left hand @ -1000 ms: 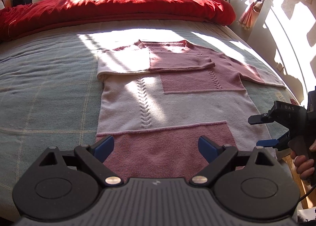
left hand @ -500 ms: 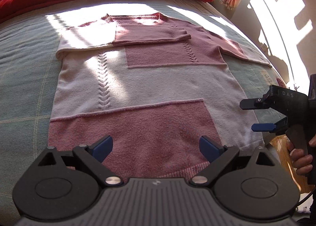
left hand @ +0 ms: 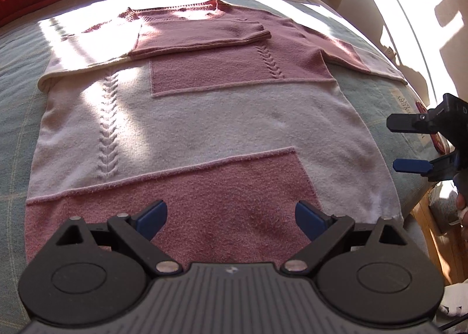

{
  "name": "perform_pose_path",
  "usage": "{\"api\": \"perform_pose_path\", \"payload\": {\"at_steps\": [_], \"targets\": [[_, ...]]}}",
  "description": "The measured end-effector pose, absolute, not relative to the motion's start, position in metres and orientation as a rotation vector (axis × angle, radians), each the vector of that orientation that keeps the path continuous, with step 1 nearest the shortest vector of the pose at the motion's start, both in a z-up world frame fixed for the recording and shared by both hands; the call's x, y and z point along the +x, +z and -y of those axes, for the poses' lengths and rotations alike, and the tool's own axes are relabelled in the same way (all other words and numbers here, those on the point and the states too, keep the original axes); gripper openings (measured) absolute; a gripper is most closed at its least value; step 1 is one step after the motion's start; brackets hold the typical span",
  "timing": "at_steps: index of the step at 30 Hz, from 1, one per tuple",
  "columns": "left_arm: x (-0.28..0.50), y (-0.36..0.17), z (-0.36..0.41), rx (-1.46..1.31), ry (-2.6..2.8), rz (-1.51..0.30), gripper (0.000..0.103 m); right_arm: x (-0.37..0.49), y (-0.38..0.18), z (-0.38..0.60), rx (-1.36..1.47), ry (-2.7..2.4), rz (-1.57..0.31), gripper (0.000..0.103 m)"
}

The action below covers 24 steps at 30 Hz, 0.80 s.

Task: Fold clothes
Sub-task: 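Move the right gripper along the unfolded sleeve toward its white cuff, then lower the right gripper onto the white sleeve cuff and close on it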

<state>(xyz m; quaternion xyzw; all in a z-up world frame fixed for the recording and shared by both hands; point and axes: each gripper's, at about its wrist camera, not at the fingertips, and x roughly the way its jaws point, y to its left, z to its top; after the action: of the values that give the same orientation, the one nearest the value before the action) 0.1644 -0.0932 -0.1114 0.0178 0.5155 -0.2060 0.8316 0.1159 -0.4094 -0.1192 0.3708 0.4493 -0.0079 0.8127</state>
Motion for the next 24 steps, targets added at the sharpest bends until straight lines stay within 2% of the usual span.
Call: {"api": "perform_pose_path", "payload": {"at_steps": [14,18,22,24], "targets": [[0.204,-0.113,0.138,0.098,-0.467,-1.038,0.094,0.178,-0.099,0.535,0.730,-0.124,-0.780,0.102],[0.211,-0.127,0.152,0.113,-0.480,-1.065,0.094,0.189,-0.104,0.592,0.766,-0.177,-0.717,0.087],[0.217,-0.142,0.155,0.109,-0.469,-1.110,0.095,0.195,-0.122,0.647,0.856,-0.236,-0.662,0.078],[0.219,-0.146,0.154,0.103,-0.475,-1.117,0.100,0.197,-0.134,0.671,0.915,-0.277,-0.654,0.075]]}}
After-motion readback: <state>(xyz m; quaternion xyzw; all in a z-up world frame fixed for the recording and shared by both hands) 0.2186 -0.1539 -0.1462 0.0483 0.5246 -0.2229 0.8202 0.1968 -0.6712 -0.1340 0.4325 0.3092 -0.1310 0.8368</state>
